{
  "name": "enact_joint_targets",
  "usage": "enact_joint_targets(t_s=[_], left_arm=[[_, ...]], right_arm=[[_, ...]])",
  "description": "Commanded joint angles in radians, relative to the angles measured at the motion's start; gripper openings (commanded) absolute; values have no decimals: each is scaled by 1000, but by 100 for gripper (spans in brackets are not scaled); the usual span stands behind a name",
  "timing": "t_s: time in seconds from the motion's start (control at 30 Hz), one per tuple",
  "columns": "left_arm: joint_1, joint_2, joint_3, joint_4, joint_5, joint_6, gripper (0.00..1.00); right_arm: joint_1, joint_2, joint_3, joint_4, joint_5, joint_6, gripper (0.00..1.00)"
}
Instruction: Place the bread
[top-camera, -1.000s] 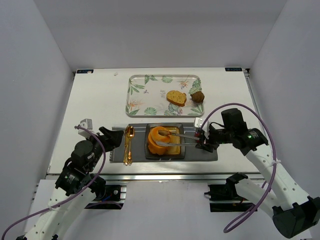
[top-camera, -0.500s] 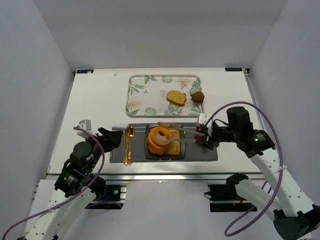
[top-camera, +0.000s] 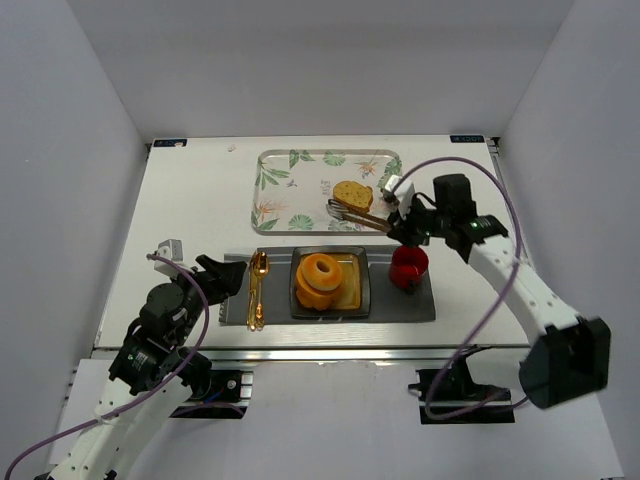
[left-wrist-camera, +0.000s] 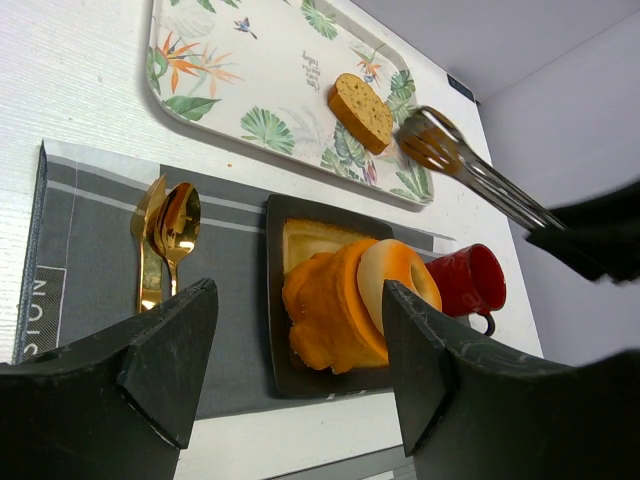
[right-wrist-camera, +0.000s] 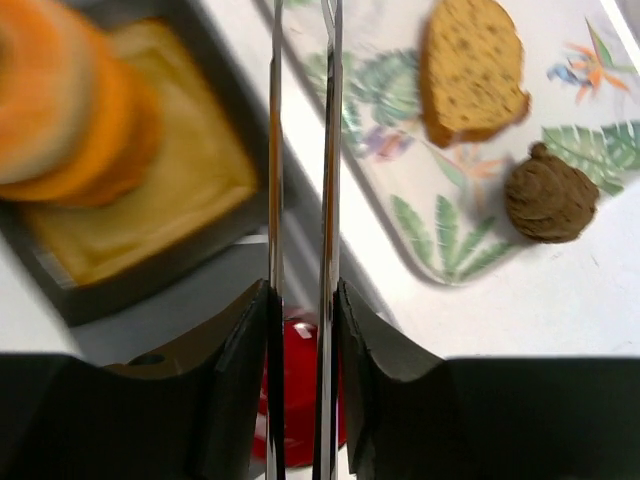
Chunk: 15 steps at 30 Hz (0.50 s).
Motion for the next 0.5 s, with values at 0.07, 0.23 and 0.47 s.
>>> enact_joint_targets(t_s=[0.07, 0.23, 0.47], left_arm=[[0, 3, 16, -10, -3, 1, 76], [0, -4, 11, -13, -9, -4, 76], [0, 8, 1, 2, -8, -4, 76]], right_arm=[[-19, 183, 102, 186, 141, -53, 37], [-25, 319, 142, 244, 199, -89, 41], [-25, 390, 146, 287, 255, -95, 47]])
